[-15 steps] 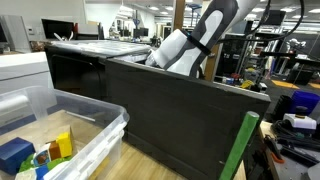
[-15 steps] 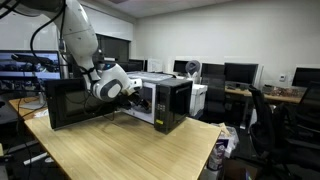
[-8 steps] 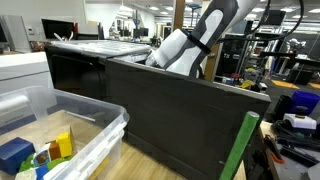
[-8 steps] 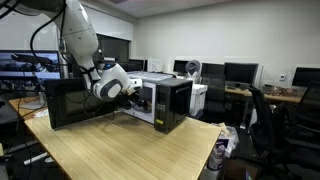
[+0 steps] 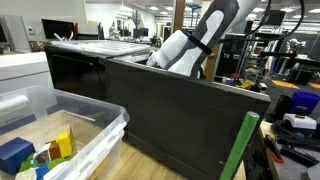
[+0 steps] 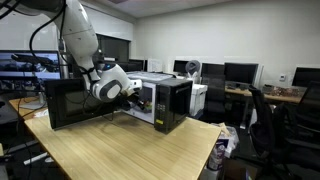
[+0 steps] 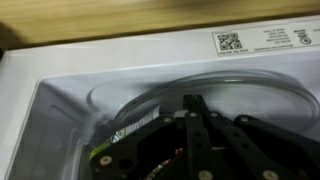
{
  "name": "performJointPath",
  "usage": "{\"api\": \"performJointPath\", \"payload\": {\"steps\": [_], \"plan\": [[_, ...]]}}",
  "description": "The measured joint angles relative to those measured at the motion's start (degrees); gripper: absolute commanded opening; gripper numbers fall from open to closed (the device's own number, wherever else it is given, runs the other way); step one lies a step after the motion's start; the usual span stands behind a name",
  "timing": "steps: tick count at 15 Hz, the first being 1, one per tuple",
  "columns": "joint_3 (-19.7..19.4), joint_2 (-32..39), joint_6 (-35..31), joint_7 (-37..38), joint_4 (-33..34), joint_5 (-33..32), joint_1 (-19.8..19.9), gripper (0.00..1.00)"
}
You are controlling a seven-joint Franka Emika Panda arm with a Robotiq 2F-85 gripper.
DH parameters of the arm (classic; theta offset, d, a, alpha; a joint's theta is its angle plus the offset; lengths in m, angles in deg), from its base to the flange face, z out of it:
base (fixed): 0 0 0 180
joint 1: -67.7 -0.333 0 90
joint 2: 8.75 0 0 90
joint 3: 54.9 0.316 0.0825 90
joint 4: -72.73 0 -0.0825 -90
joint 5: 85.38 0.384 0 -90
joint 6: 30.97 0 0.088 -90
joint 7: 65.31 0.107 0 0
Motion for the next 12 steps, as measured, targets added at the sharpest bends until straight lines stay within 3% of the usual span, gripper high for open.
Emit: {"api": "performJointPath", "payload": {"steps": [7,12], "plan": [[0.2,-2.7,-0.2,0.0,-4.1,0.0,0.6,0.01],[0.1,-9.4,-0.2,0.0,-14.1,-0.1,2.3,0.01]]}}
